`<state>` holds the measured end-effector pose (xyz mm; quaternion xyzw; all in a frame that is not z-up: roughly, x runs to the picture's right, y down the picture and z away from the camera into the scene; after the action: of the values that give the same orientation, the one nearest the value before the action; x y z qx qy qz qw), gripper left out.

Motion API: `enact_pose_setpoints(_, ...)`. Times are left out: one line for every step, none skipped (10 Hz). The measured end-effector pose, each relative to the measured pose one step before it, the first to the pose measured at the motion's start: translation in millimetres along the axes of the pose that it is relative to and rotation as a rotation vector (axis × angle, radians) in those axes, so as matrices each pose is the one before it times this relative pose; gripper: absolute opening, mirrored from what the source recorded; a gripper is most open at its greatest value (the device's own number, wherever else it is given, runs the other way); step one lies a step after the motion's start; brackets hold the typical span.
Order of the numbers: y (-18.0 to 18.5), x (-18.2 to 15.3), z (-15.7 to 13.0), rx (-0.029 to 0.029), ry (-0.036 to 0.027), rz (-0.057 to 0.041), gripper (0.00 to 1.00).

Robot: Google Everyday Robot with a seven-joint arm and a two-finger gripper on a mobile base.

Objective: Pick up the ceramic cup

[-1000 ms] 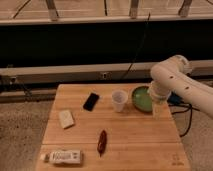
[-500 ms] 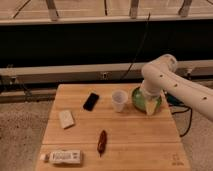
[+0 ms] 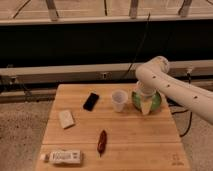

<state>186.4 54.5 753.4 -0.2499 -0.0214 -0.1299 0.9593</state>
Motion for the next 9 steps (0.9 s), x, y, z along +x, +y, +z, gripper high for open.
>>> enact_pose_setpoints(-2.83,-5.14,5.27,-0.00155,-0.00527,-0.02325,0.8)
enact_pose_setpoints(-2.04,-3.15,3.47,-0.00119,-0.00319,-0.01514,0.8)
enact_pose_setpoints(-4.38,-7.96,4.79,-0.00197,-0.00593,-0.0244,0.8)
enact_pose_setpoints(-1.4,-4.31,4.31,-0.0027,-0.00508,-0.01329,0.8)
enact_pose_setpoints(-1.11,-2.54,4.01,-0.00169,-0.00263,-0.01356,0.8)
enact_pose_setpoints(-1.73,-4.17,4.46,-0.00232,-0.00388,-0.01306,0.8)
enact_pose_setpoints(-3.06,-3.13,1.07,0.00065,-0.00415,-0.01354,0.8)
enact_pose_setpoints(-0.67,-2.19,3.05,-0.00524,-0.003,-0.00944,0.8)
enact_pose_setpoints(-2.26,-5.93,4.39,-0.0059,-0.00333,-0.01474,0.8)
